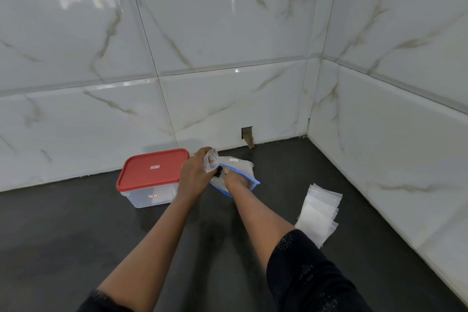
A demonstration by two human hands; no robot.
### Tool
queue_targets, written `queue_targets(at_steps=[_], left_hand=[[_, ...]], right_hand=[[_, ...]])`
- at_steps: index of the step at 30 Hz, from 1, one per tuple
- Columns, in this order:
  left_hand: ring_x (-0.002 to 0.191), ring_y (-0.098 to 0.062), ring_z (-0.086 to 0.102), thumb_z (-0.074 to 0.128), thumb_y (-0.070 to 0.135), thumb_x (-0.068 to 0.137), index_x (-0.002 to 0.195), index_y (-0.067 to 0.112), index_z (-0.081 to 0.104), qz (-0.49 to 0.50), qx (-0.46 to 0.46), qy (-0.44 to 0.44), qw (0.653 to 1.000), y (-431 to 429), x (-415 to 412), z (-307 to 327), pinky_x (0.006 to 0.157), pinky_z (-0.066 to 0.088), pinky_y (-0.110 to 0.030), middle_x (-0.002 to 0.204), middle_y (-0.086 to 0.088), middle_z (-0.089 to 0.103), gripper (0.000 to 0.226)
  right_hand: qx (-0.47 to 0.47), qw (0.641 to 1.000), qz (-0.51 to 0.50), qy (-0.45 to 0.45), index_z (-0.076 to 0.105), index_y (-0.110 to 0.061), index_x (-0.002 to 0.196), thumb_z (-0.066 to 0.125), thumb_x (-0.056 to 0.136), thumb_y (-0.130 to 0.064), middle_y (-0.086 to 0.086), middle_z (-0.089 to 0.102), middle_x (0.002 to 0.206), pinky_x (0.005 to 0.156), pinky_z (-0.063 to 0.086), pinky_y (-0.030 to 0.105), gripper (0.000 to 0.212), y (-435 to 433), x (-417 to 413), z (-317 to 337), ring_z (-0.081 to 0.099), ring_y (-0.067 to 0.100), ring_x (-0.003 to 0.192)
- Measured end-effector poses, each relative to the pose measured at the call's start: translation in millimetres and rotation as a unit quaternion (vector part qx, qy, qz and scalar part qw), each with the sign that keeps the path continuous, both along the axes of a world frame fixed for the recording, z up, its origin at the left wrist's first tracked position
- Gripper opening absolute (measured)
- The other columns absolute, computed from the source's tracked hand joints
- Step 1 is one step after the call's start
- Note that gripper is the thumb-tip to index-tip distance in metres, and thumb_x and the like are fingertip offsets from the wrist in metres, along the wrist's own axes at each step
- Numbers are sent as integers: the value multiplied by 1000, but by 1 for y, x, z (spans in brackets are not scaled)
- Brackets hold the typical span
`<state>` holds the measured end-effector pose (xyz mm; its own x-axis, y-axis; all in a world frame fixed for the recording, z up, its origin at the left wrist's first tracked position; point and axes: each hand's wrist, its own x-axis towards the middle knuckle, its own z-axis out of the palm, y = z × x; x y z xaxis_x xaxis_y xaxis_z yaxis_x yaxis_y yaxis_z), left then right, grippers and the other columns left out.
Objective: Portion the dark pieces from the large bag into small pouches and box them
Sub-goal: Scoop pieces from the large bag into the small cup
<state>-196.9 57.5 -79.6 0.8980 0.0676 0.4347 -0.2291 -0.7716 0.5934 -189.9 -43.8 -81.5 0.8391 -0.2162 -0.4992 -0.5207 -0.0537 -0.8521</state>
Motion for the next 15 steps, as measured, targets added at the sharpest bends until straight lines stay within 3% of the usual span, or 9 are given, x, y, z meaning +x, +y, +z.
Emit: queue_targets(at_steps=[15], left_hand=[[100,-28,58,70,12,79,124,6,54,36,-14,23,999,17,4,-10,82,40,-27,114,-14,63,48]], right_hand=[[-38,995,93,-10,43,-13,136,42,99,-31,8,49,133,99,41,28,41,21,3,1,48,22,121]])
